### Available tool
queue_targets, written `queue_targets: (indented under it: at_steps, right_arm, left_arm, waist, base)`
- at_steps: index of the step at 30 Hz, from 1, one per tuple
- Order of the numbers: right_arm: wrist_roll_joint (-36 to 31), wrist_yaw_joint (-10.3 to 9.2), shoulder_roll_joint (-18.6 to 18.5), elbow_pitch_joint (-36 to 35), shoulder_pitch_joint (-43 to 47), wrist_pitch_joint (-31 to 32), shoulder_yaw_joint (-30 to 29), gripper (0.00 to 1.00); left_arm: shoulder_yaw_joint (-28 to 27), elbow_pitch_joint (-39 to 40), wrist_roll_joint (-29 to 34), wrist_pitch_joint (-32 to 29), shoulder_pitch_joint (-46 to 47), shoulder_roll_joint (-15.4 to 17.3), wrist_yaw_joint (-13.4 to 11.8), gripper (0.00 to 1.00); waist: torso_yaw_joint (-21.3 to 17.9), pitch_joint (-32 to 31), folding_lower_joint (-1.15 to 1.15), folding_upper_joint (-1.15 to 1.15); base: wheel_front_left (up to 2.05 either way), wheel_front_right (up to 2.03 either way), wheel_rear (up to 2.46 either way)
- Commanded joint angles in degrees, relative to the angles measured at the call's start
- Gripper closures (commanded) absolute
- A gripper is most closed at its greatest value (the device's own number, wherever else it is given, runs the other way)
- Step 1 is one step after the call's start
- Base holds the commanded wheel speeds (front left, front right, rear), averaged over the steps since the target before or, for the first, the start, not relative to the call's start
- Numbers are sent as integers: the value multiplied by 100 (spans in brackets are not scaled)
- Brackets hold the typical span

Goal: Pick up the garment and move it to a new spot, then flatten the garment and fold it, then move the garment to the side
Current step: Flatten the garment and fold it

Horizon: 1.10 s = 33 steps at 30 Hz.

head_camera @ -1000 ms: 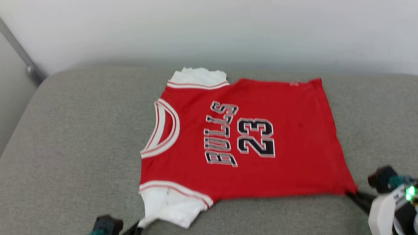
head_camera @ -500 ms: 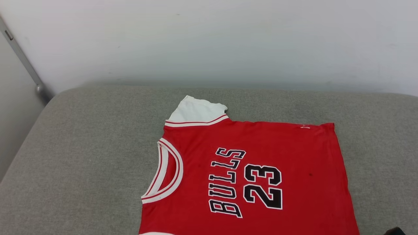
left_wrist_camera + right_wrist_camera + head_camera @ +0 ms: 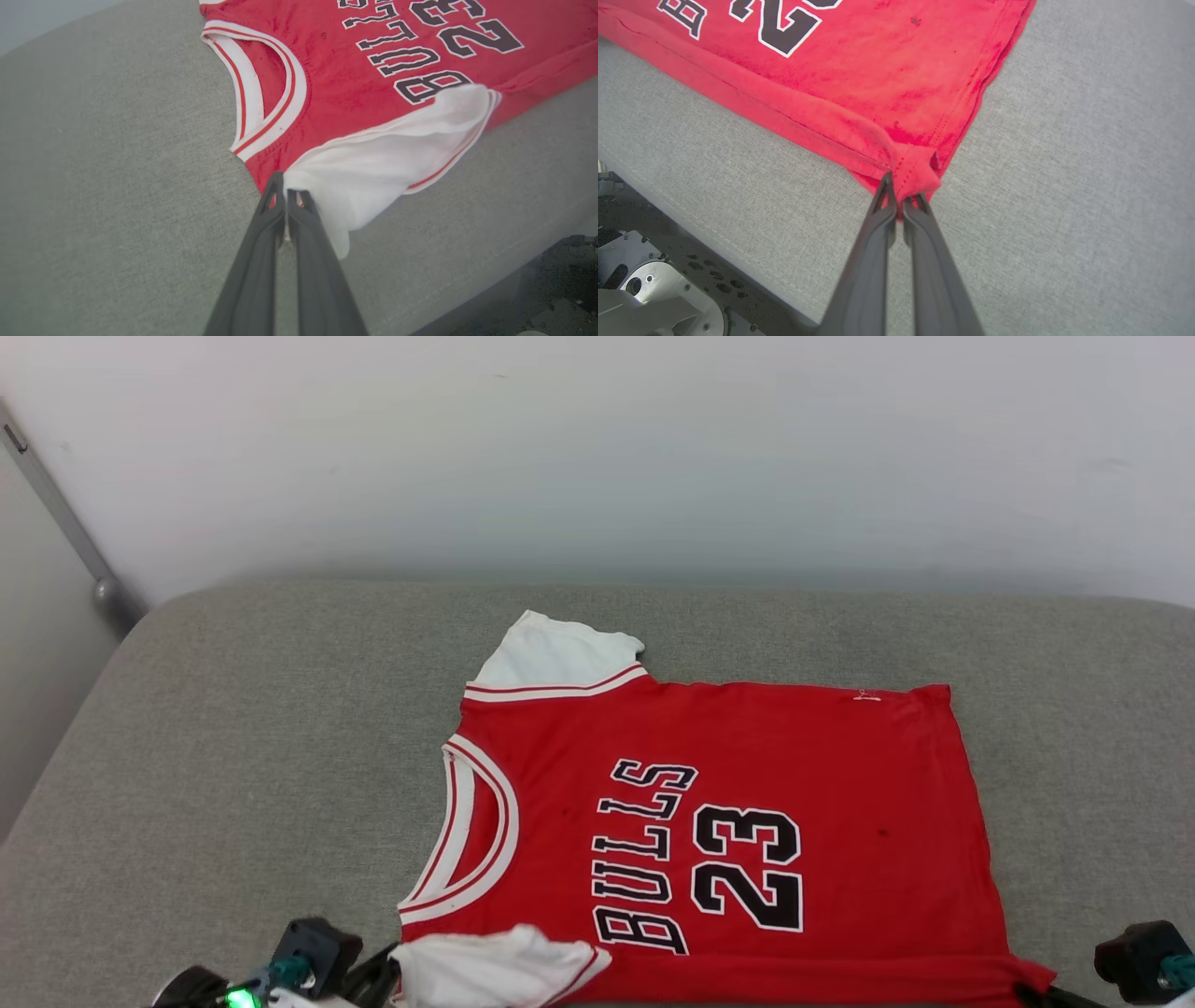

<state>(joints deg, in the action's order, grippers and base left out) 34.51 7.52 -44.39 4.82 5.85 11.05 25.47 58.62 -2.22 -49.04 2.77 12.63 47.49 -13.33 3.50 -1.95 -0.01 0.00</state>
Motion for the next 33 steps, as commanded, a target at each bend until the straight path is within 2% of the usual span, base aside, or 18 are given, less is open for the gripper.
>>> queue_targets:
  at_steps: [1,6,7,8,11,22,31,32,33]
  right_arm:
    - [-39,-6,60,-57,-44,31,-60,100]
    - [-81,-6,145,-222,-211,194,-227,100]
    - [-86,-5,167,-229,-268,213,-247,100]
    - [-101,-6,237,-209,-466,291,-291,100]
    - [-79,-5,320,-121,-764,326,-288,100]
    - [-54,-5,432,506,-1925,400,119,100]
    - [105,-6,570,1261,-2465,380,679,100]
    - [133,-5,591,1330,-2499,354,740,86]
    - [166,-5,608,1386,-2517,329,779,67]
  left_arm:
    - [-18,-39,70,-37,159,-50,41,100]
    - [-100,-344,250,-114,844,-278,276,100]
    - [-107,-447,283,-136,988,-333,341,100]
    - [-153,-775,336,-126,1360,-488,521,100]
    - [-205,-1084,413,-54,1673,-582,659,100]
    - [-195,-2107,587,-31,2505,-932,1111,100]
    - [0,-3068,610,61,2705,-1293,1553,100]
    - [20,-3170,604,88,2701,-1341,1593,100]
    - [25,-3261,588,135,2700,-1382,1623,100]
  waist:
    - [-31,32,1,0]
    - [-146,223,1,0]
    - [-163,286,1,0]
    - [-242,513,1,0]
    - [-305,757,1,0]
    - [-350,1547,1,0]
    - [-305,1712,1,0]
    - [-301,1677,1,0]
    - [-294,1631,1,0]
  base:
    - [0,0,0]
    - [0,0,0]
    - [0,0,0]
    - [0,0,0]
    - [0,0,0]
    - [0,0,0]
    - [0,0,0]
    - [0,0,0]
    - [0,0,0]
